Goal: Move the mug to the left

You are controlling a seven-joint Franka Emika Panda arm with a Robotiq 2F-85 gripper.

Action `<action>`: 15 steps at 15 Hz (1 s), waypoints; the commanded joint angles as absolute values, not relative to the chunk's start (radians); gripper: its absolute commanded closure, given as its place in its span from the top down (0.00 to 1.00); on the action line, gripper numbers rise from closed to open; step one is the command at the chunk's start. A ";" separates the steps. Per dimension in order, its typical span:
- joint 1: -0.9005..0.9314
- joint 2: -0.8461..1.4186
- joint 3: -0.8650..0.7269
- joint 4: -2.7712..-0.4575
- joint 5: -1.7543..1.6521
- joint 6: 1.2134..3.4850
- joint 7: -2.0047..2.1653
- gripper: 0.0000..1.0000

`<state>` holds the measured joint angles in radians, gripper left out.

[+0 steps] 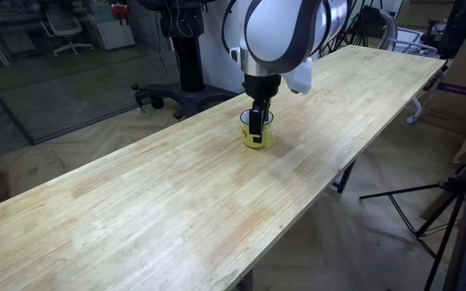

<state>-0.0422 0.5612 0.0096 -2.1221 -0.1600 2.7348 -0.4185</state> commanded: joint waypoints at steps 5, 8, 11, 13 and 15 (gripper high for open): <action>-0.048 0.640 0.011 -2.034 -0.221 2.753 -0.409 0.75; -0.049 0.651 0.007 -2.017 -0.229 2.757 -0.407 0.51; -0.047 0.656 -0.001 -2.005 -0.241 2.759 -0.404 0.31; -0.048 0.659 -0.004 -1.996 -0.244 2.757 -0.402 0.17; -0.051 0.663 -0.001 -1.986 -0.239 2.742 -0.403 0.05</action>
<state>-0.0446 0.6472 -0.0018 -2.0202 -0.2189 2.7544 -0.4193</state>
